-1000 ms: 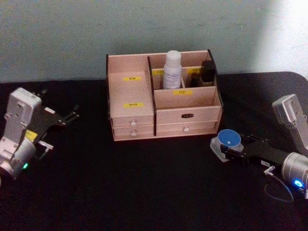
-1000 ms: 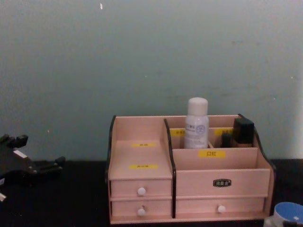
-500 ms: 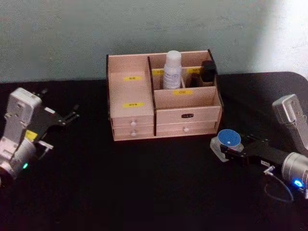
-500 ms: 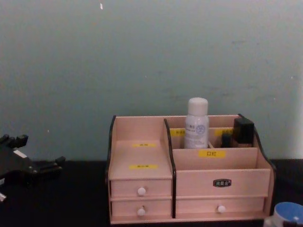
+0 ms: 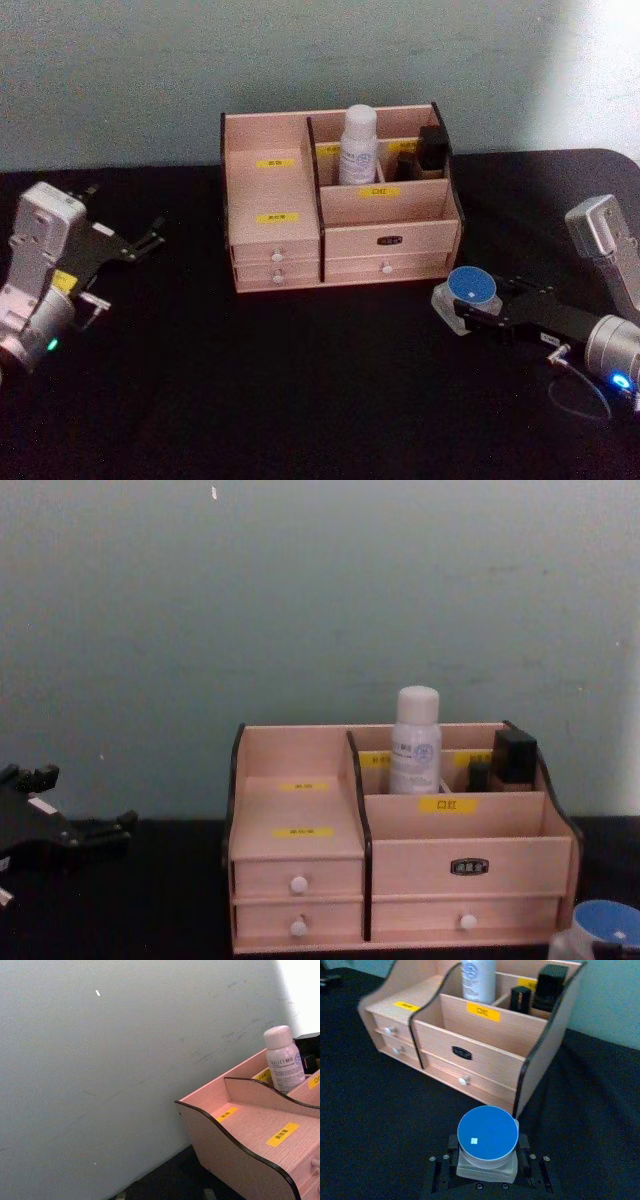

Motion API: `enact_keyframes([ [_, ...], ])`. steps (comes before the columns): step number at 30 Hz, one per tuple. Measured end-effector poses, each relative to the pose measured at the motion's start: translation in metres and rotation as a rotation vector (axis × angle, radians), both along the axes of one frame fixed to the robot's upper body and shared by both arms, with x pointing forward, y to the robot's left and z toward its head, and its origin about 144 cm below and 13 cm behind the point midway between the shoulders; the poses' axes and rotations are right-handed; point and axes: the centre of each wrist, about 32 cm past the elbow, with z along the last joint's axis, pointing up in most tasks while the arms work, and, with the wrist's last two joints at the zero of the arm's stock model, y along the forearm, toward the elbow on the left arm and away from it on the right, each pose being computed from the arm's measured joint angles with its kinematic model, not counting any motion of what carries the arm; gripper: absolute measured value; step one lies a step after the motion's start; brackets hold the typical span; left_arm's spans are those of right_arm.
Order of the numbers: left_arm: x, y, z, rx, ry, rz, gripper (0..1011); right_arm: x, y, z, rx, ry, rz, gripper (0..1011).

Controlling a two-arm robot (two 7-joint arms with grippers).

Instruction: Pick up the facial cleanser and watermelon frost from the table and place them into the tiered storage box.

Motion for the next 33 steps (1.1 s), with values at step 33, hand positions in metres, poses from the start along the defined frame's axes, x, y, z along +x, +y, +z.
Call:
enact_keyframes([
  [33, 0.0, 0.0, 0.0, 0.0, 0.0, 0.0, 1001, 0.033, 0.044, 0.038, 0.101, -0.094, 0.296, 698],
])
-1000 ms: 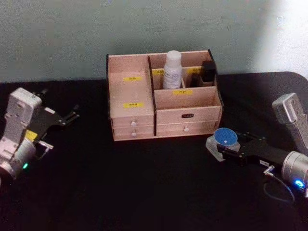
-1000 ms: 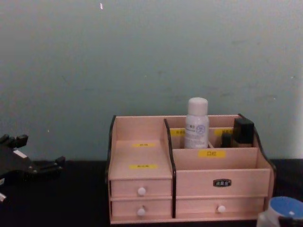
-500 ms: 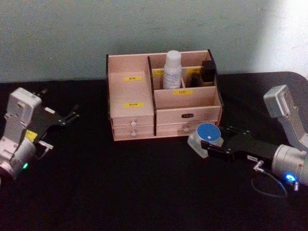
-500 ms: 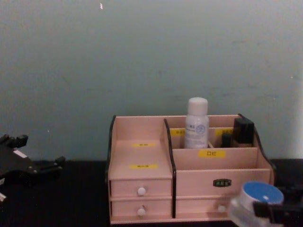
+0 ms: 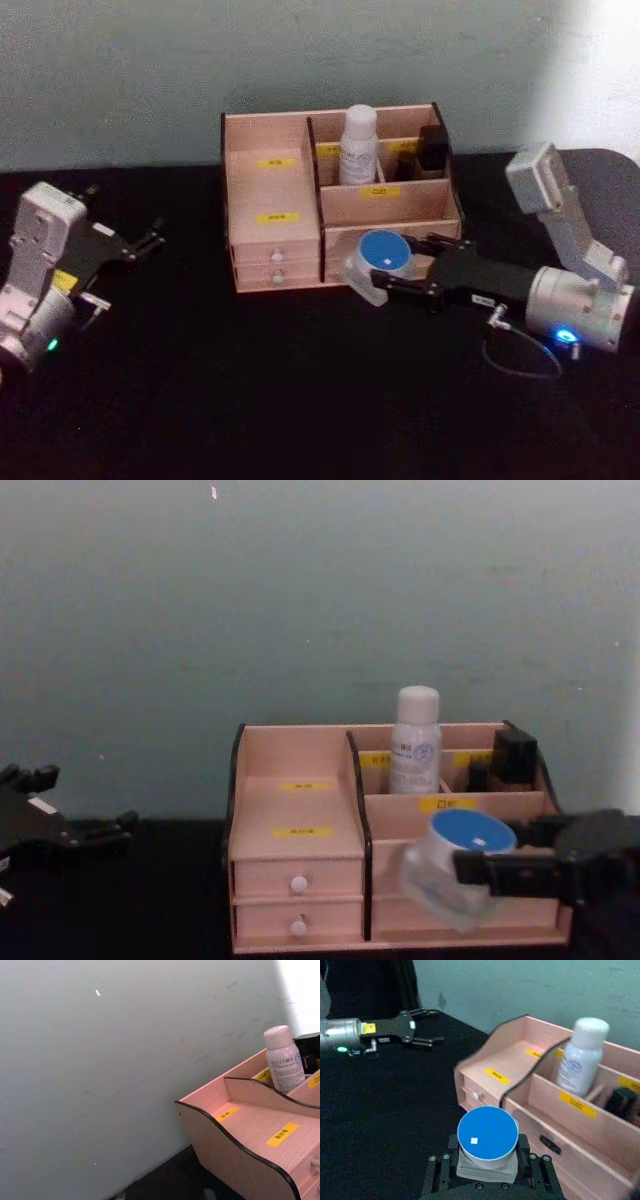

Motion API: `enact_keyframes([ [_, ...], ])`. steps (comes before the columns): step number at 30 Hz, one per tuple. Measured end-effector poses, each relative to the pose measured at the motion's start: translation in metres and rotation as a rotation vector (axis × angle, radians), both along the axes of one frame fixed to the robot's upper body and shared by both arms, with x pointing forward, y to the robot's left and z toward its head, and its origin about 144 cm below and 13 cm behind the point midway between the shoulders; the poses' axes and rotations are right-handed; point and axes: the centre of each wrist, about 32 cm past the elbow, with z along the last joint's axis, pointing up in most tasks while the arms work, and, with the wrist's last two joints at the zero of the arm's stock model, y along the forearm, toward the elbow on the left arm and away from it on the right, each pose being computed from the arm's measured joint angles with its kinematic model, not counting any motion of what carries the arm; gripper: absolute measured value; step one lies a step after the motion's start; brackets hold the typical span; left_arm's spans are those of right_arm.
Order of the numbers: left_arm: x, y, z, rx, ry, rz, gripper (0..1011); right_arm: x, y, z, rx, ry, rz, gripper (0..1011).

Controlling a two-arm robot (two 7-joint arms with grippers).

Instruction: Pick up the facial cleanser and watermelon frost from the table and place them into the tiered storage box.

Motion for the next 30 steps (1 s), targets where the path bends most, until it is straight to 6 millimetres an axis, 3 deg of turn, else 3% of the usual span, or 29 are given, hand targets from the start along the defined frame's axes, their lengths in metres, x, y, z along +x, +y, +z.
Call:
enact_keyframes([
  [30, 0.0, 0.0, 0.0, 0.0, 0.0, 0.0, 1001, 0.055, 0.058, 0.02, -0.042, -0.066, 0.114, 698],
])
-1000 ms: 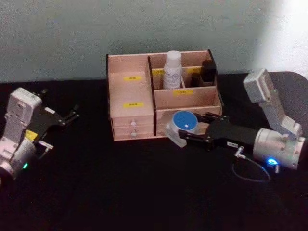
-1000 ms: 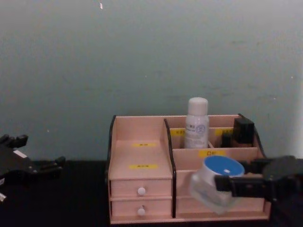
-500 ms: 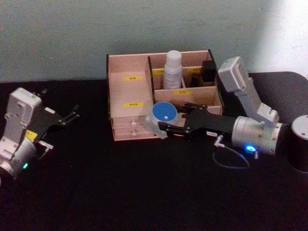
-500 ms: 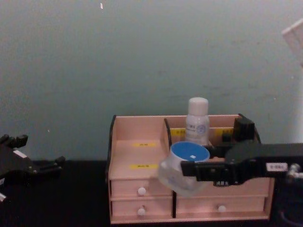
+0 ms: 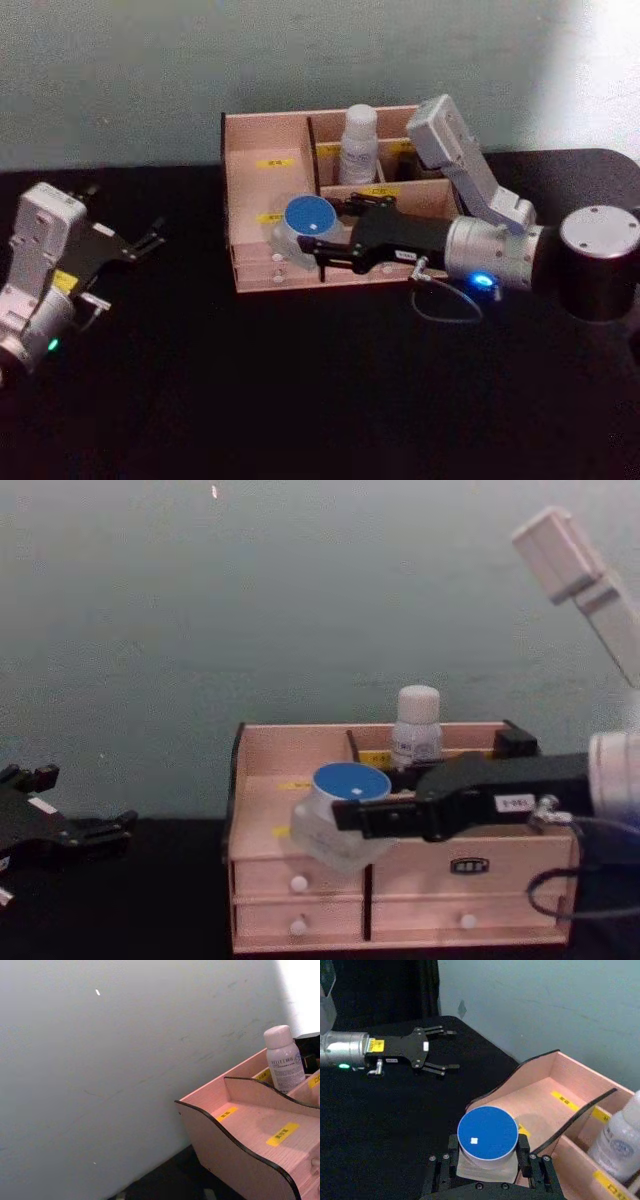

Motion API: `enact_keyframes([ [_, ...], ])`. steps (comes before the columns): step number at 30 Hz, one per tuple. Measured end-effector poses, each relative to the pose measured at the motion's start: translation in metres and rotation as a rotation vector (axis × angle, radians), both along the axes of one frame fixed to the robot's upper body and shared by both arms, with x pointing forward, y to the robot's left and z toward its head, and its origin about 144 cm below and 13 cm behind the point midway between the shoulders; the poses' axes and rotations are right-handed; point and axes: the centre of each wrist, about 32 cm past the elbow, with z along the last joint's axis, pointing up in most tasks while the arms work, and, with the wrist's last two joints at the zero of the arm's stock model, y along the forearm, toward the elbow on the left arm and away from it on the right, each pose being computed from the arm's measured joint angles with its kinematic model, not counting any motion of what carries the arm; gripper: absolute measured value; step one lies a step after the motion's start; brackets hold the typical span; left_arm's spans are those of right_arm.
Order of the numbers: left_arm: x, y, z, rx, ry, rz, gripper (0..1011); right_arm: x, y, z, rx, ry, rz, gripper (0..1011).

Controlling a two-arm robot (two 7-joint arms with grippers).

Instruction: Pick up the facial cleanser and watermelon frost from the table and place them into the tiered storage box.

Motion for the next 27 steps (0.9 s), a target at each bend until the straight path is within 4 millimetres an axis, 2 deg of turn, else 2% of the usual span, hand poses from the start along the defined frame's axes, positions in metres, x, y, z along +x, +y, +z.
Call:
enact_keyframes([
  [15, 0.0, 0.0, 0.0, 0.0, 0.0, 0.0, 1001, 0.035, 0.021, 0.006, -0.009, -0.004, -0.01, 698],
  [27, 0.0, 0.0, 0.0, 0.0, 0.0, 0.0, 1001, 0.062, 0.03, 0.003, 0.001, 0.007, -0.046, 698],
])
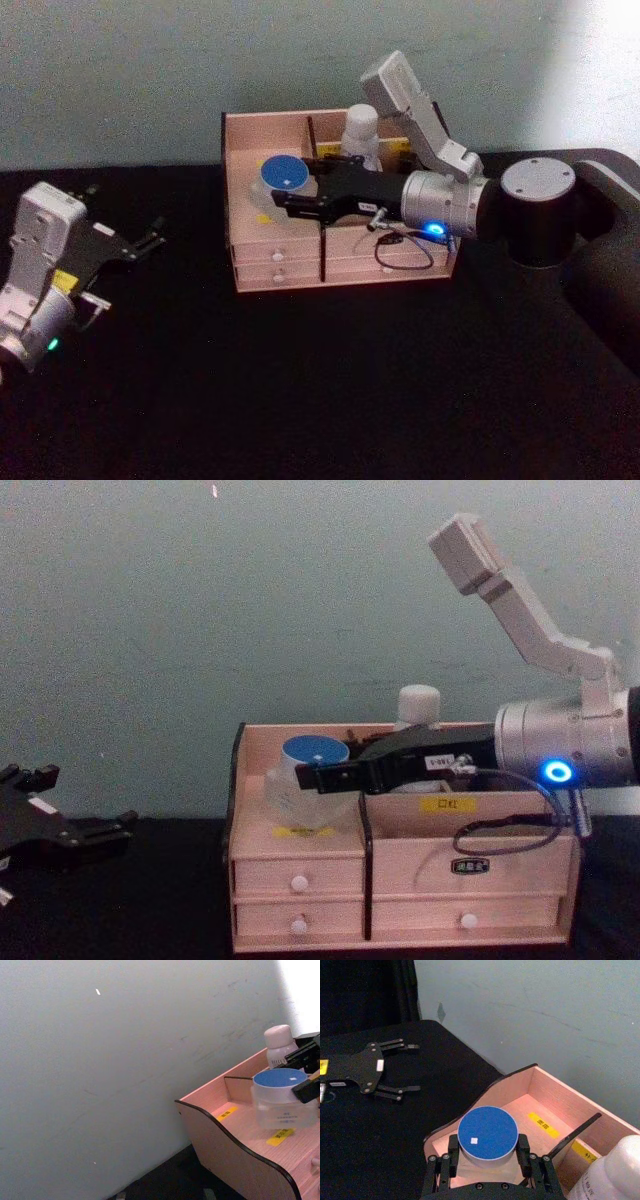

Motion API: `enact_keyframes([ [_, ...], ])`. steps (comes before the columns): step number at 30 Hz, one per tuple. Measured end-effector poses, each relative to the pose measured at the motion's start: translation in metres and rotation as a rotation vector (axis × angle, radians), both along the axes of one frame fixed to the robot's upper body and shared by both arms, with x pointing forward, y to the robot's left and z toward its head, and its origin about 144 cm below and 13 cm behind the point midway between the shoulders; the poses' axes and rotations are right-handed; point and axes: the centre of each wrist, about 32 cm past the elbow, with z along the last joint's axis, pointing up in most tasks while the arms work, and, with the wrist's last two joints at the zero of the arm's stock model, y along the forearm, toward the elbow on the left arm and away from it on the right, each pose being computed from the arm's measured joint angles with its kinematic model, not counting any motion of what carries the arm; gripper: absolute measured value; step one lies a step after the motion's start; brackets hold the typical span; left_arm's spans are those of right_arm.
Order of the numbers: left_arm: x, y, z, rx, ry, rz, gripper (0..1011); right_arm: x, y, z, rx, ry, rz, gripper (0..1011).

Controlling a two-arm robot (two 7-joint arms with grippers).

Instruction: Pick up the facial cleanser and watermelon frost from the table and place them into the tiered storage box.

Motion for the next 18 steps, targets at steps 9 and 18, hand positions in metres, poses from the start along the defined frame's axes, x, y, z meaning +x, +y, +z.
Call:
enact_keyframes([
  [9, 0.0, 0.0, 0.0, 0.0, 0.0, 0.0, 1001, 0.011, 0.005, -0.003, -0.003, 0.015, -0.007, 698],
  [18, 0.0, 0.0, 0.0, 0.0, 0.0, 0.0, 1001, 0.018, 0.008, -0.007, -0.002, 0.037, -0.011, 698],
])
